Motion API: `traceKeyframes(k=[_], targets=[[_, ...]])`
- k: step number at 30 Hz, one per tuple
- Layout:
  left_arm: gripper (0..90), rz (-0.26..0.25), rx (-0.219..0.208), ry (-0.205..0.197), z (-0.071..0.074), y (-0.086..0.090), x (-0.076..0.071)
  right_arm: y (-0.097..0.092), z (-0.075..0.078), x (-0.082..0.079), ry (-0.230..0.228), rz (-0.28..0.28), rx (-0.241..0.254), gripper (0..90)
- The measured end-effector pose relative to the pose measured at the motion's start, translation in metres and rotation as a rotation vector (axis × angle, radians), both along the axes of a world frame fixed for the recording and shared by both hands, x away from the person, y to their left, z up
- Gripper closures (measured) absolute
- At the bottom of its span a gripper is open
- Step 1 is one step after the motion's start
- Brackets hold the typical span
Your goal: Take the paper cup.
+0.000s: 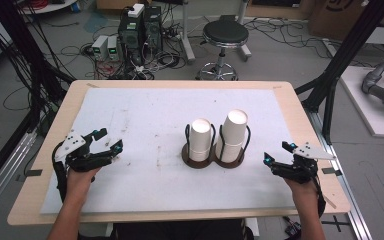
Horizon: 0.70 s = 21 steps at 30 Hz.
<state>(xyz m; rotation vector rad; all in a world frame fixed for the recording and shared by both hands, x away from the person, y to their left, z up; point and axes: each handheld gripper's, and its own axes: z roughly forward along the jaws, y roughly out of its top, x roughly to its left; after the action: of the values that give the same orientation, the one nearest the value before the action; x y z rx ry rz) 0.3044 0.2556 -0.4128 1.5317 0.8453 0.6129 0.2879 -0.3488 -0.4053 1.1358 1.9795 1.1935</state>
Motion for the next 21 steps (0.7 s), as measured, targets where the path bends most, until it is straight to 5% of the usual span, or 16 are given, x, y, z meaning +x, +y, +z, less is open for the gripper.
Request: traceKeyframes(k=[11,16,21], targets=[[22.4,-0.015,-0.007,0.016,-0.006,-0.003,0.006,0.009,0.005,-0.003,-0.024,0.032,0.029,20.5],[22.4,-0.030,-0.011,0.021,-0.007,-0.003,0.007,0.020,0.011,-0.009,-0.056,0.084,0.101,29.5],[22.4,-0.036,-0.013,0.014,-0.006,-0.003,0.007,0.037,0.020,-0.018,-0.067,0.171,0.128,52.7]])
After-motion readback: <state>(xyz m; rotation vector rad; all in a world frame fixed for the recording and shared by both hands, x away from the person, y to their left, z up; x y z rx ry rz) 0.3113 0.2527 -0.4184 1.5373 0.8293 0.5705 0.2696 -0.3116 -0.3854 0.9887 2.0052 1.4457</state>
